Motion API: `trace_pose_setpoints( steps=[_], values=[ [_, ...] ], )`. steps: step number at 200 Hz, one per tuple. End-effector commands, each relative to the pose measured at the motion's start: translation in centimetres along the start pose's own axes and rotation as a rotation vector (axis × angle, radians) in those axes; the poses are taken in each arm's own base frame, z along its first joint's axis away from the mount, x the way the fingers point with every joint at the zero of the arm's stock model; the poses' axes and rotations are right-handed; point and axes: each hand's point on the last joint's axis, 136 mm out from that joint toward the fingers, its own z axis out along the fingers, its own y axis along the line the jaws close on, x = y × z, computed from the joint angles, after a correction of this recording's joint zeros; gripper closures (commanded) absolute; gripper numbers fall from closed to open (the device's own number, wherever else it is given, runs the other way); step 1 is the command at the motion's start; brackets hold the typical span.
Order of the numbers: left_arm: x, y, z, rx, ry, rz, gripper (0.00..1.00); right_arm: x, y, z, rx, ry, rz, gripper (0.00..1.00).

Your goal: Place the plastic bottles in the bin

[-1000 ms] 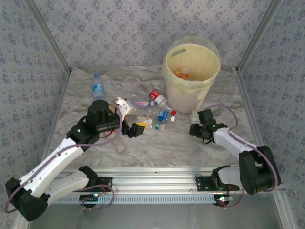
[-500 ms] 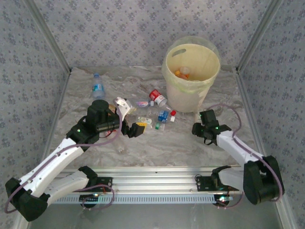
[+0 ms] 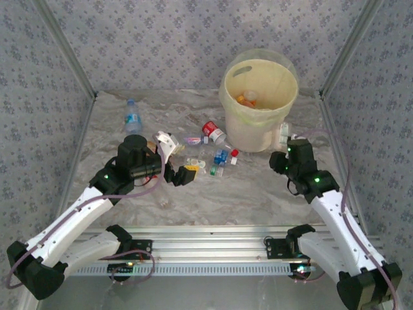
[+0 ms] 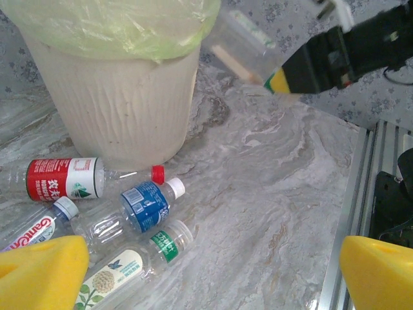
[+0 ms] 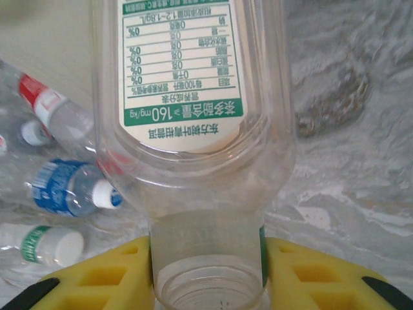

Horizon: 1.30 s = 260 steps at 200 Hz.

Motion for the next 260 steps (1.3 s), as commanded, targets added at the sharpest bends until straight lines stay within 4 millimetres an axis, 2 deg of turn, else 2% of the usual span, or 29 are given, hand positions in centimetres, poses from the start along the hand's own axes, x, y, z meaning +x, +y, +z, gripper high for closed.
trace_pose_setpoints(
  steps=[1,32,60,72,77,116,151,191,227,260],
  values=[
    [-1.8,-1.0,-0.9,0.024,-0.045,0.032,0.00,-3.0,-0.2,-3.1,0.031,-0.081,-0.031,0.59],
    [-1.7,-0.9,-0.7,0.027,-0.042,0.030,0.00,-6.8,1.1,-5.9,-0.006,-0.171,-0.057,0.59],
    [-1.7,-0.9,-0.8,0.022,-0.043,0.031,0.00,-9.3,2.4,-7.5,-0.039,-0.220,-0.077,0.60],
    [-1.7,-0.9,-0.8,0.022,-0.044,0.033,0.00,-9.8,2.5,-7.5,-0.033,-0.229,-0.087,0.60],
    [-1.7,-0.9,-0.8,0.022,-0.042,0.032,0.01,-10.9,2.8,-8.4,-0.040,-0.260,-0.085,0.60],
    [-1.6,-0.9,-0.6,0.024,-0.036,0.029,0.00,-13.2,4.9,-8.3,-0.093,-0.260,-0.142,0.60],
    [-1.5,-0.8,-0.5,0.024,-0.034,0.028,0.00,-15.0,7.4,-6.9,-0.159,-0.231,-0.185,0.60],
    [-1.3,-0.7,-0.4,0.019,-0.028,0.027,0.00,-17.4,9.4,-3.8,-0.181,-0.204,-0.222,0.60],
    [-1.1,-0.6,-0.3,0.016,-0.021,0.028,0.00,-19.5,9.6,-0.6,-0.172,-0.178,-0.213,0.60],
    [-1.1,-0.4,-0.3,0.008,-0.021,0.030,0.00,-20.2,9.1,2.8,-0.160,-0.113,-0.189,0.59]
  ],
)
